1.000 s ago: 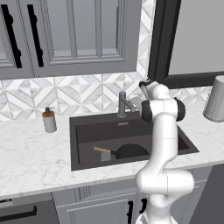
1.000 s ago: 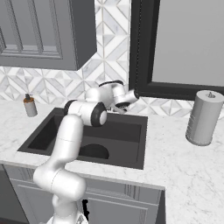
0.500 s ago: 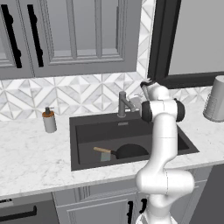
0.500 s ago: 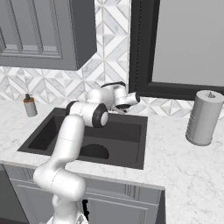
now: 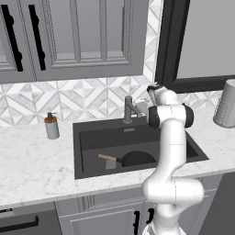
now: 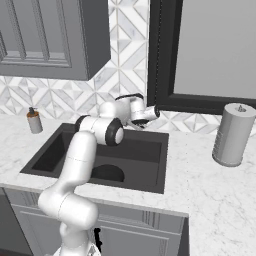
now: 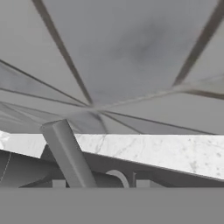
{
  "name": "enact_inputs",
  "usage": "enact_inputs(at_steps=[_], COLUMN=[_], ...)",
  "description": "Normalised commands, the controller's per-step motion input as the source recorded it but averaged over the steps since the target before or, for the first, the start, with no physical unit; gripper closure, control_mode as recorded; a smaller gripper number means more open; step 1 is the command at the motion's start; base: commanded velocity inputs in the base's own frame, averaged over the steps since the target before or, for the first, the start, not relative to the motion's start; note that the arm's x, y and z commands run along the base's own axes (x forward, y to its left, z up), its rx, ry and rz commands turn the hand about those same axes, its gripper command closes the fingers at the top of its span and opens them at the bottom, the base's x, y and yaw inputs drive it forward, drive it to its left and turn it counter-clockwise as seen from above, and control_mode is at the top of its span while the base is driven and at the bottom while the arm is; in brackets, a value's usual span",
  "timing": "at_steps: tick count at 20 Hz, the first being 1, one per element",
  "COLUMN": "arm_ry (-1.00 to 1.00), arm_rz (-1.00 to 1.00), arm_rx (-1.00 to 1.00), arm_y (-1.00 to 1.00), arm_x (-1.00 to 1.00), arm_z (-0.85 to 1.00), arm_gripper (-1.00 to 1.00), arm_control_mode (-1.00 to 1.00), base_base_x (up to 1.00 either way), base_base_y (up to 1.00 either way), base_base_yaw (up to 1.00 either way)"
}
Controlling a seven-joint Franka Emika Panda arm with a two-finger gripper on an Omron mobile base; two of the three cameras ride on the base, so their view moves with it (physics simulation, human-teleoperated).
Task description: Pick the pan and sponge and place them into the sink. Then turn on the water.
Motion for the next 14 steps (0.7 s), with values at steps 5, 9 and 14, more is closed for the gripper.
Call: enact_inputs(at_steps=[5, 9, 14], arm_ry=[0.0, 0.03, 0.08], arm_rz=[-0.08, -0.15, -0.17], arm_rx=[0.0, 0.02, 0.07], arm_y=[0.0, -0.04, -0.2], arm_x=[0.0, 0.01, 0.03], arm_z=[-0.11, -0.12, -0.12], arm_gripper=[1.0, 1.0, 1.0], arm_control_mode=[-1.0, -1.0, -1.0], base_base_x=[0.0, 0.0, 0.0], base_base_y=[0.0, 0.0, 0.0], base_base_yaw=[0.0, 0.0, 0.0])
